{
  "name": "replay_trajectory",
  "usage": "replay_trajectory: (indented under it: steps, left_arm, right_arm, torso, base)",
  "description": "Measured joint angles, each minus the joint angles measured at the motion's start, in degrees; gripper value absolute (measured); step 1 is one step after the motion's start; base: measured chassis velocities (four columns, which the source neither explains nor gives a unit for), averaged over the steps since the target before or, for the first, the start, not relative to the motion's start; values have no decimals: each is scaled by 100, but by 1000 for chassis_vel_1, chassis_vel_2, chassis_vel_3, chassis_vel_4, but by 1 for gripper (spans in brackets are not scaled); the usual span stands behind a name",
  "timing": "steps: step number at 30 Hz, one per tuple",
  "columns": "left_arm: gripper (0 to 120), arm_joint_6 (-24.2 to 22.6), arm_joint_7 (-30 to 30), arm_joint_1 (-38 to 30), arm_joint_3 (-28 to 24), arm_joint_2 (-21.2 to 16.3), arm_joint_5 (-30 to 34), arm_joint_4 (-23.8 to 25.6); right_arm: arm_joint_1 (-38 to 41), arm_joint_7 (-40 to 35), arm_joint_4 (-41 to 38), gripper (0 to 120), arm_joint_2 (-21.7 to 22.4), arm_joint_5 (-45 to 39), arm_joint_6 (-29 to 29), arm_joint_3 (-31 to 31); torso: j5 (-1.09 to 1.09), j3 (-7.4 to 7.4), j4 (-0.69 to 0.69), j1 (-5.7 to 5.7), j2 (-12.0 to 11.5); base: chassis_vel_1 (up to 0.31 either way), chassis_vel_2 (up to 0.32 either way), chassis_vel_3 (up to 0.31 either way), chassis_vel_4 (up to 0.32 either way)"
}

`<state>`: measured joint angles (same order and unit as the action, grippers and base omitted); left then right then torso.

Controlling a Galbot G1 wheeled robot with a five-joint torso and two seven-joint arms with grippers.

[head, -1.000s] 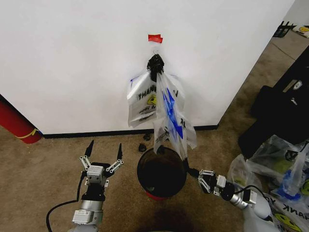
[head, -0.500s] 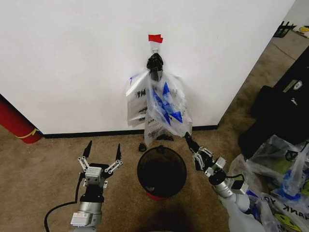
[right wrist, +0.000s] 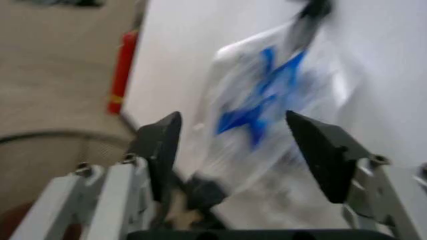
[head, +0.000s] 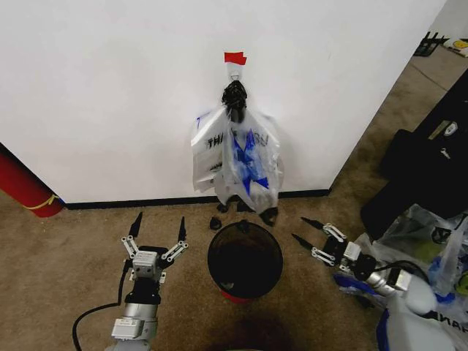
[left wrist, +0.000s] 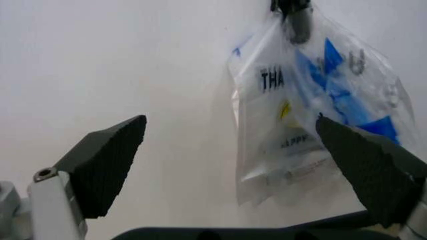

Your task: Pick up the garbage bag from the wall and place it over the trash bin.

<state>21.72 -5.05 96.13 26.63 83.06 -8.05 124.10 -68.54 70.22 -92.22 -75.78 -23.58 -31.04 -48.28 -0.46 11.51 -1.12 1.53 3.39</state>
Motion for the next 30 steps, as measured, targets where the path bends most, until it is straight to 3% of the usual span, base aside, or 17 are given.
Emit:
replay_trajectory:
  steps: [3, 6, 7, 9, 12, 20, 30]
  left_arm:
    - [100, -27, 1, -39, -45, 6, -29, -46]
    - [100, -53, 2, -58, -47, -16, -31, -61]
    - [100, -53, 2, -58, -47, -16, -31, -61]
    - [100, -61, 2, -67, -30, -37, -23, -72]
    - [100, -64, 2, -81, 0, -73, 5, -81]
    - [100, -67, 0, -148, 42, -133, 78, -161]
    - [100, -89, 0, -281, 88, -161, 153, -296]
  right_arm:
    - [-62, -1484, -318, 77, 35, 300, -159, 581]
    - [136, -2635, -481, 88, 91, 1316, -263, 1054]
    - [136, -2635, -481, 88, 91, 1316, -263, 1054]
    - [408, -3295, -479, 97, 202, 2253, -290, 1376]
    - [920, -3915, -208, 100, 432, 3347, -285, 1823]
    - [2044, -4313, 650, 100, 606, 4252, -103, 2886]
    - [2853, -3899, 1450, 97, 196, 5134, -136, 2996]
  torso:
    - [0, 0, 2, 0, 0]
    - [1, 0, 2, 0, 0]
    - [1, 0, 2, 0, 0]
    - [0, 0, 3, 0, 0]
    - [0, 0, 2, 0, 0]
    - [-1, 1, 3, 0, 0]
    - [-1, 0, 0, 0, 0]
  base:
    - [0, 0, 0, 0]
    - [0, 0, 0, 0]
    - [0, 0, 0, 0]
    - [0, 0, 0, 0]
    - [0, 0, 0, 0]
    - [0, 0, 0, 0]
    - [0, 0, 0, 0]
